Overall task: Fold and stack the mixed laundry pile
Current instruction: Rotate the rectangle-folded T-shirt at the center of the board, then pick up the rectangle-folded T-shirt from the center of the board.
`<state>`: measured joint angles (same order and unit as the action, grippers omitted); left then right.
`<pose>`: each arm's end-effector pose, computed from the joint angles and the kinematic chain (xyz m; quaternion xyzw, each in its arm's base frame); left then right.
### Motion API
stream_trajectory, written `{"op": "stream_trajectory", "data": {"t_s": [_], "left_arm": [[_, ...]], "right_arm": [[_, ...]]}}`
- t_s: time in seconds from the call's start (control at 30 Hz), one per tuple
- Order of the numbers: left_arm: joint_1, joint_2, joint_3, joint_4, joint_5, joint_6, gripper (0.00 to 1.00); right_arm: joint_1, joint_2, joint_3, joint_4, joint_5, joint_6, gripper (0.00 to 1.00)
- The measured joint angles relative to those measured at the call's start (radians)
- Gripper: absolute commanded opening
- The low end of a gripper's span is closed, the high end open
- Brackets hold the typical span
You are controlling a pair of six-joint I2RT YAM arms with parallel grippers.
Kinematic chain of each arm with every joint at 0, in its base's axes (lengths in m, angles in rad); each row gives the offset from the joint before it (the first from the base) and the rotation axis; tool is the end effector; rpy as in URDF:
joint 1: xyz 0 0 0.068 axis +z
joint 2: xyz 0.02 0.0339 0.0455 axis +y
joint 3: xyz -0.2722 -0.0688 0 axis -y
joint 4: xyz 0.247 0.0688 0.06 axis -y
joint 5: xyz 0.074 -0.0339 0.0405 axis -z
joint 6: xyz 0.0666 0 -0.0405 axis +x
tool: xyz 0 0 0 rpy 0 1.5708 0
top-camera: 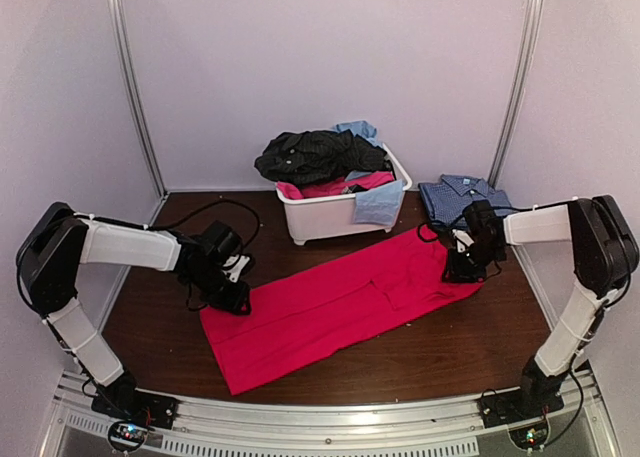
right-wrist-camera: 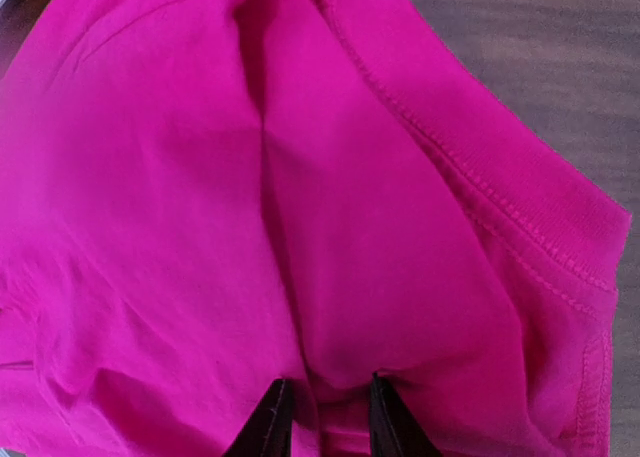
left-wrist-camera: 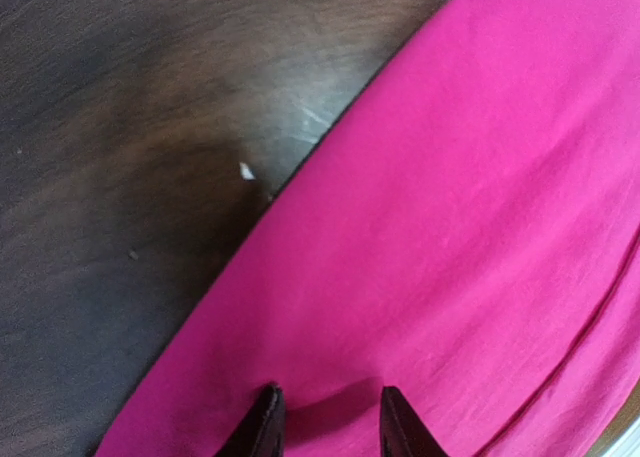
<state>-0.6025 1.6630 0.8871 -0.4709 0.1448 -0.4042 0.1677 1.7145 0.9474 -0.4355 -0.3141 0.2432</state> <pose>0.2483 -0.1824 0.1218 0.1090 0.9783 -0.1401 0.1065 0.3198 0.0750 0.1265 0.0080 0.9714 0.1874 0.1456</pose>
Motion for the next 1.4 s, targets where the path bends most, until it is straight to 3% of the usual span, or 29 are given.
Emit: {"op": "stream_trajectory", "data": {"t_s": [0.27,0.4,0.53,0.63,0.8,0.93,1.2,1.4], "left_arm": [[-0.12,-0.011,-0.023,0.012,0.016,0.0,0.32],[-0.181,-0.021,-0.033,0.02,0.03,-0.006,0.38],[-0.204,-0.07,-0.066,0.017,0.035,-0.029,0.45],[-0.15,-0.17,-0.11,-0.018,0.043,-0.063,0.47],[0.021,-0.349,-0.128,-0.031,0.085,-0.111,0.49],[0.129,-0.412,-0.155,-0.032,0.14,-0.15,0.44],[0.196,-0.394,-0.27,-0.085,0.216,-0.226,0.44],[0.196,-0.434,-0.291,-0.092,0.219,-0.252,0.44]], "right_arm": [[0.0,0.15,0.192,-0.019,0.126,-0.03,0.26],[0.0,0.194,0.254,-0.026,0.175,-0.052,0.29],[0.011,0.145,0.207,-0.023,0.179,-0.063,0.37],[0.059,0.009,0.134,-0.05,0.166,-0.078,0.4],[0.303,-0.266,0.116,-0.025,0.055,-0.1,0.41],[0.559,-0.346,0.121,0.024,-0.02,-0.1,0.38],[1.008,-0.129,0.143,0.097,-0.042,-0.107,0.34],[1.197,0.055,0.232,0.1,-0.019,-0.142,0.3]]}}
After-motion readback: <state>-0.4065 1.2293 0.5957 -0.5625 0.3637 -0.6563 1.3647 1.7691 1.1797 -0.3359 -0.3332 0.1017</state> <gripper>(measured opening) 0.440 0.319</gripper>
